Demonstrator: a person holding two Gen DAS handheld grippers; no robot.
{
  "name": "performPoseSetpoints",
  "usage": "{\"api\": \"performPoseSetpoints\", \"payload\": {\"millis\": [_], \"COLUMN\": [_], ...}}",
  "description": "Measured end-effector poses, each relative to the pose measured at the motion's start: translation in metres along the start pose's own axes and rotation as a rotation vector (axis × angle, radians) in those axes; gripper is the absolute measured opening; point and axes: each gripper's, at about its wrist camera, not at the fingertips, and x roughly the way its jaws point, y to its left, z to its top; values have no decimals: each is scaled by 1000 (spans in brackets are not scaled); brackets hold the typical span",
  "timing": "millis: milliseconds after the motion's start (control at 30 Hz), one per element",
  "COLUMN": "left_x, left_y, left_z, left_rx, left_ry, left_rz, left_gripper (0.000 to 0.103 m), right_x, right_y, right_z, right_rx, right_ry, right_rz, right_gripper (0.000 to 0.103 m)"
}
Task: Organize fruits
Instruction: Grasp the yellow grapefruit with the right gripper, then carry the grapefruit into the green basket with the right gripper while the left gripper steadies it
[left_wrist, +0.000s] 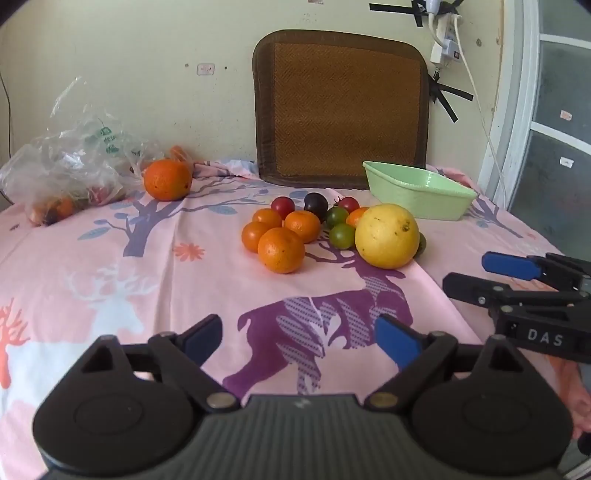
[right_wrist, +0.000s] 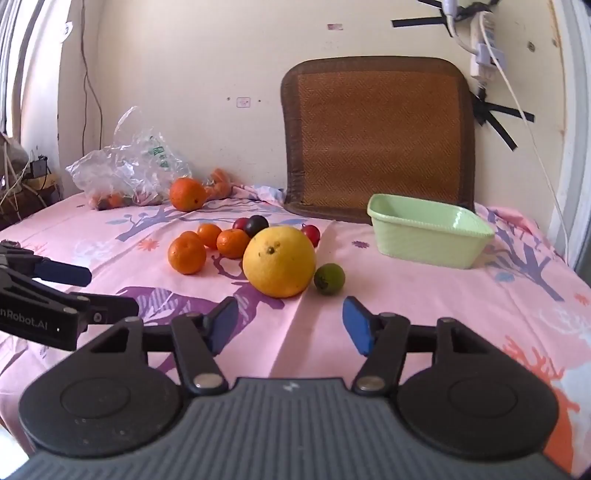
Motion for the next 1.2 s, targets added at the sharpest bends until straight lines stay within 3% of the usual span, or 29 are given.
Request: {"api": "performPoseSetpoints", "payload": {"millis": [100,233,333,400,500,567,600,633,700,800,900,933,967,1200], "left_x": [0,-5,-9,-11,-8,-6,-2,2,16,41,61,64,66,90], "left_y": [11,21,23,17,12,4,0,-6,-17,-31,-23,-20,-17,-15], "left_z": [0,-1,3,11,20,31,34,36,40,47,57,60,62,77], "left_rx": [-62,-97,-92,-71,-56,-56,-51,-52,-28,-11,-88,-109,-122,-149], "left_ry": [12,-10,-25,-29,-22,-8,-4,7,32,53,102,103,104,121], "left_rz": [-28,-47,-65,-85,-137,-210,-242,-276,-310,-293,-285,-300,-310,-354], "left_gripper": [74,70,63,61,61,61,61,64,73,73,73,73,73,71], "right_x": [13,40,62,69,57,37,26,16,8,15,25,27,28,44], "right_y": [7,13,16,19,15,11,8,7,6,2,-4,-6,-10,-4], "right_z": [13,25,29,25,25,26,25,24,22,20,19,19,17,17], "right_rx": [-90,-206,-258,-315,-309,-264,-254,-248,-234,-217,-212,-214,-210,-285], "right_ry": [-14,0,30,47,29,2,-7,-19,-18,7,23,22,17,1], "right_rz": [21,28,30,11,34,72,78,56,54,44,31,39,67,121], "right_gripper": [66,79,77,64,57,39,13,7,9,15,38,51,56,61]}}
